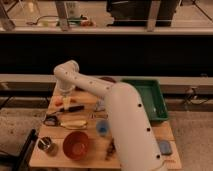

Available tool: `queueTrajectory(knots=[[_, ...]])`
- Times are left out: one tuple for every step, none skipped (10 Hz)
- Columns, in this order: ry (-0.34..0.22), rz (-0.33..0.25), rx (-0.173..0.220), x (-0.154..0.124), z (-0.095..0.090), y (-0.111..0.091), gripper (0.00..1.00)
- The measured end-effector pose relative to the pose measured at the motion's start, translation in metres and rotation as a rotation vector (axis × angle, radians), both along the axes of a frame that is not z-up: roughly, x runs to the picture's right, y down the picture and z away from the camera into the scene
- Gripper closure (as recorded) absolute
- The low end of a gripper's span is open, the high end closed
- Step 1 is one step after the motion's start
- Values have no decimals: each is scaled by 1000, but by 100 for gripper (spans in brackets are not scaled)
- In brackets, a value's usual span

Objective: Place pepper in tray

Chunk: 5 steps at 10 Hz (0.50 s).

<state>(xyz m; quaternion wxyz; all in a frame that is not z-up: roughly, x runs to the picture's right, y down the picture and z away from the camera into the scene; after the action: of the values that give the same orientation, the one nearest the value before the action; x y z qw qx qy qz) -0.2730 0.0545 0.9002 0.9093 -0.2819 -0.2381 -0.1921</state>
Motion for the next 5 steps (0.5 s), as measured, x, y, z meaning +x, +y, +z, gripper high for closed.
queueTrajectory(knots=[[-1, 0, 0, -1, 3, -3, 20], [0, -2, -5, -1, 7, -3, 20], [-1, -4, -9, -1, 12, -3, 20], [-1, -5, -15, -2, 17, -2, 20], [-3, -8, -20, -3, 21, -1, 20]])
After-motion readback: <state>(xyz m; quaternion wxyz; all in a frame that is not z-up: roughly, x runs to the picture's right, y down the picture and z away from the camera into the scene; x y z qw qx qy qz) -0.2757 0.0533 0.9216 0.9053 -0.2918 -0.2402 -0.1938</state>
